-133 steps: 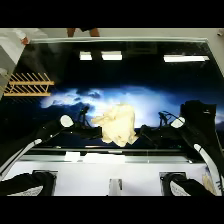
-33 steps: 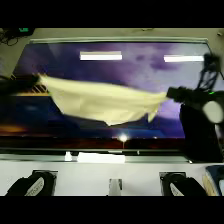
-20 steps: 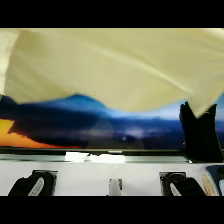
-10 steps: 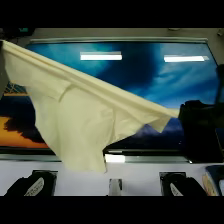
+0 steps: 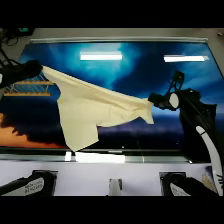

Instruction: Fold the shirts.

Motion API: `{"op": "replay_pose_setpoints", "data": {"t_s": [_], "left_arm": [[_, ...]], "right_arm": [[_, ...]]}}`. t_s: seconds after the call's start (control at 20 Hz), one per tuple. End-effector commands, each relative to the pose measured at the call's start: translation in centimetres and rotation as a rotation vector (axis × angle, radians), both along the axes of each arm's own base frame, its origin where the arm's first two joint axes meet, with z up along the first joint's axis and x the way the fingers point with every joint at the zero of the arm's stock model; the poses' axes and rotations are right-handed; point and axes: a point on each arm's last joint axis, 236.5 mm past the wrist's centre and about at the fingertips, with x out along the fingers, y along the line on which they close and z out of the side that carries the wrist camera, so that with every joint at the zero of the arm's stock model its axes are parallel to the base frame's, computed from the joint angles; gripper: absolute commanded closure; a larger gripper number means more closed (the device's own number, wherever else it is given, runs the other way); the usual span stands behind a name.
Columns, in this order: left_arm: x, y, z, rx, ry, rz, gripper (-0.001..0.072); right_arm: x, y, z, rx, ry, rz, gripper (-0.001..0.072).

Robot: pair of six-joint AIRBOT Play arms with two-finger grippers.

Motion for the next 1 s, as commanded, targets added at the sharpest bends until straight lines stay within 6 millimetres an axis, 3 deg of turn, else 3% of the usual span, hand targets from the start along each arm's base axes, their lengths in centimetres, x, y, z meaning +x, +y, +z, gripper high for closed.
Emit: {"op": "replay_pose_setpoints", "data": {"t_s": [0.0,0.1,0.15,0.2,0.25,0.3,0.4,0.45,0.5,0.55,0.7,0.75,0.8,0.85,0.95], "left_arm": [[-0.8,-1.6,-5.2,-0.038,0.165,-0.057,0.0674],[-1.9,-2.8,-7.9,-0.049,0.268,-0.103,0.0641],[-2.5,-3.2,-8.9,-0.054,0.311,-0.12,0.0545],[-3.3,-3.4,-9.6,-0.059,0.354,-0.138,0.0342],[-4.2,-3.4,-10.1,-0.066,0.398,-0.152,0.0175],[-5.4,-3.2,-10.5,-0.076,0.452,-0.168,0.0136],[-9.9,-1.7,-12.3,-0.071,0.646,-0.209,0.0138],[-12.4,-0.8,-13.6,-0.056,0.748,-0.219,0.0145],[-15.0,-0.1,-15.0,-0.065,0.847,-0.226,0.0219],[-17.1,0.1,-16.3,-0.09,0.913,-0.24,0.0249],[-21.7,-0.3,-20.7,-0.17,1.034,-0.211,0.0251],[-22.3,-0.6,-22.0,-0.188,1.046,-0.199,0.0251],[-22.4,-1.1,-22.9,-0.215,1.039,-0.182,0.0251],[-21.9,-1.6,-23.4,-0.245,1.017,-0.163,0.0251],[-20.3,-2.3,-23.7,-0.305,0.95,-0.119,0.025]], "right_arm": [[2.6,1.1,-1.8,0.061,-0.032,-0.048,0.0685],[1.8,1.2,-2.7,0.066,0.017,-0.055,0.0677],[1.5,1.1,-2.8,0.065,0.03,-0.057,0.0579],[0.9,0.9,-2.7,0.057,0.055,-0.061,0.0306],[0.5,0.2,-2.1,0.016,0.069,-0.046,0.0162],[0.1,-0.9,-1.3,-0.056,0.079,-0.011,0.0166],[-1.0,-4.1,0.2,-0.216,0.116,0.082,0.0166],[-2.0,-5.5,0.0,-0.218,0.171,0.09,0.0167],[-3.4,-6.8,-0.7,-0.177,0.244,0.09,0.0168],[-4.7,-7.4,-1.3,-0.108,0.298,0.095,0.0196],[-7.1,-7.6,-1.3,0.15,0.369,0.126,0.0224],[-7.4,-7.8,-1.1,0.197,0.369,0.118,0.0209],[-7.6,-8.4,-1.1,0.211,0.376,0.098,0.0131],[-7.8,-8.6,-1.1,0.209,0.384,0.095,0.0106],[-7.9,-8.4,-1.1,0.21,0.385,0.103,0.0109]]}}
